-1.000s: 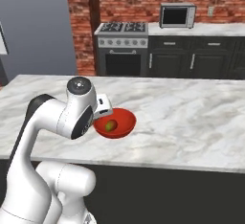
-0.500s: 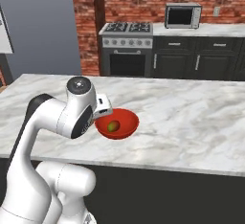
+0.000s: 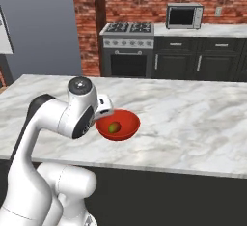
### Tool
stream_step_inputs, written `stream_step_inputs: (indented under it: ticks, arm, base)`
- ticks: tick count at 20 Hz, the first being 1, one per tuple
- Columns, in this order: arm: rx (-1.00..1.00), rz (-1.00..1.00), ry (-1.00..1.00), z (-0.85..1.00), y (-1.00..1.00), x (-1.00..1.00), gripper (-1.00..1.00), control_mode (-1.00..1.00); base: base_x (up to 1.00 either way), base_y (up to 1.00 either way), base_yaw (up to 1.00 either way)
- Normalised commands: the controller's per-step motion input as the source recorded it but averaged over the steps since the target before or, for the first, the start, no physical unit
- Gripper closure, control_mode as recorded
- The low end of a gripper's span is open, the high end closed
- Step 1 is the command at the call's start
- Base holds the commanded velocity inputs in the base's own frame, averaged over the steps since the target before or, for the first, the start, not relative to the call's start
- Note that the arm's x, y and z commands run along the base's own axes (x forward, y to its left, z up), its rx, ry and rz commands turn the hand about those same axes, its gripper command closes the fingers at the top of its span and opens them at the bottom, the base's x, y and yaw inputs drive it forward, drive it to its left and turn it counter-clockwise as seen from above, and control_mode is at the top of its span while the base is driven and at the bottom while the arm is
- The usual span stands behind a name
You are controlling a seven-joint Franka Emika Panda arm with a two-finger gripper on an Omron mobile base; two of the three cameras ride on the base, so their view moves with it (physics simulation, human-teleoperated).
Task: Retrieve the mango and peach from the fridge and place them into the bowl on the dining table.
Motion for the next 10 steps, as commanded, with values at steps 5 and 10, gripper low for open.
stream_step_inputs:
  ticks: [5, 10]
  arm:
    - [0.02, 0.00, 0.08, -0.03, -0.26, 0.60, 1.00, -1.00]
    - [0.05, 0.01, 0.09, -0.06, -0.46, 0.70, 1.00, -1.00]
  base:
    - [0.00, 0.00, 0.00]
    - [0.00, 0.00, 0.00]
